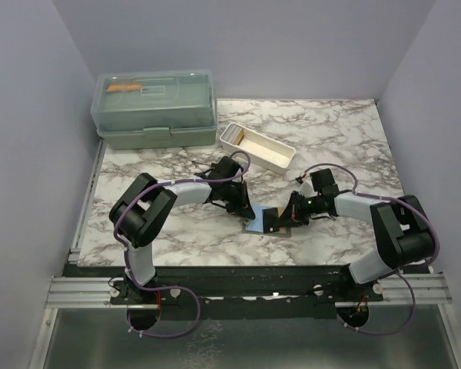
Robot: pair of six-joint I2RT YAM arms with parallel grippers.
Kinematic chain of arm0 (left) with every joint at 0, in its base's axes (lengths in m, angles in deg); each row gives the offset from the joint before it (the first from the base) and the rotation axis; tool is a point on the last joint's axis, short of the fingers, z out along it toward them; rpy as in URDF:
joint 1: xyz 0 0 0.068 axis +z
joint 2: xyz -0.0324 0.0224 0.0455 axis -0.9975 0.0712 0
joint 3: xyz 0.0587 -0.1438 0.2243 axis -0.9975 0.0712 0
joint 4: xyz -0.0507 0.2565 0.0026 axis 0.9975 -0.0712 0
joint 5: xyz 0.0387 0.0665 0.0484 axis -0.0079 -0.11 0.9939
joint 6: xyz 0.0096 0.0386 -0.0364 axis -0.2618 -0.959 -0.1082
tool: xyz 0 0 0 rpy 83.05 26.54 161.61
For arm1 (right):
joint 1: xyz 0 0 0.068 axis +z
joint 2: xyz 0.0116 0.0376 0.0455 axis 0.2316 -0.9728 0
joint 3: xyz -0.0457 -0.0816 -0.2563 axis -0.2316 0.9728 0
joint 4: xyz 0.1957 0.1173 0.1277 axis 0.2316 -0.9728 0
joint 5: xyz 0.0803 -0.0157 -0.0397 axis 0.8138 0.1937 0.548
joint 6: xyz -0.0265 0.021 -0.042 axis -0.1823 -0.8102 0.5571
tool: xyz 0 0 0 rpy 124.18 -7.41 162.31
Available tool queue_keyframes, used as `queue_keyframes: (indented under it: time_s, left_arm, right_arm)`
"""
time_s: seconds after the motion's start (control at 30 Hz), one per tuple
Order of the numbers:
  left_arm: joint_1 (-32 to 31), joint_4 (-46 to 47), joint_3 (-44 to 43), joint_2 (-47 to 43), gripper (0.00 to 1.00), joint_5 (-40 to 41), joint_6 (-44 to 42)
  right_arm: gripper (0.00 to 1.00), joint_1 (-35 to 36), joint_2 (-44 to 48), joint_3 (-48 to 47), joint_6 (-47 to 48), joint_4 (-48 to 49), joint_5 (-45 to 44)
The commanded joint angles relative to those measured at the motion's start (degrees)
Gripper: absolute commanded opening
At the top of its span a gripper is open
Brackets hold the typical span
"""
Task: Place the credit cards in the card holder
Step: Insert the credit card into the card holder.
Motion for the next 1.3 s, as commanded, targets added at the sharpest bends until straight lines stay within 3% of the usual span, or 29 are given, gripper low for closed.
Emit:
queue_keyframes:
  time_s: [0.0,0.23,0.43,0.6,0.67,0.8,1.1,1.27]
  left_arm:
    - [-0.4,-3.3,-0.2,1.3,0.04,4.8,-2.3]
    - [-0.5,-3.4,-0.8,0.7,0.06,3.9,-2.5]
    - [0.3,-4.3,-0.6,-4.3,0.24,4.0,-2.3]
    - [1.5,-5.1,2.3,-8.0,0.30,8.6,-2.8]
    - [1.5,-5.2,3.0,-7.1,0.27,8.6,-2.5]
    - [0.8,-4.3,4.1,-3.6,0.12,7.5,-0.7]
    - [-1.2,-2.8,4.9,-3.5,0.06,8.3,0.3]
    - [-1.0,-2.8,5.6,-4.3,0.06,9.1,-0.5]
  right_arm:
    - [0.00,-0.3,-2.1,-1.9,2.8,-1.5,-0.5]
    - [0.00,-0.3,-5.7,-3.5,5.6,0.0,0.4]
    - [0.00,-0.3,-5.2,-2.0,4.3,2.7,0.7]
    - [0.15,0.0,-3.8,0.1,1.5,5.3,-0.6]
    - [0.16,0.7,-2.2,0.8,0.1,5.6,-2.2]
    - [0.15,3.2,0.9,1.3,-3.2,5.8,-6.0]
    - [0.15,10.0,-0.5,-2.3,-7.9,4.9,-13.1]
    - [0.30,10.0,3.6,-2.9,-5.5,-2.0,-17.9]
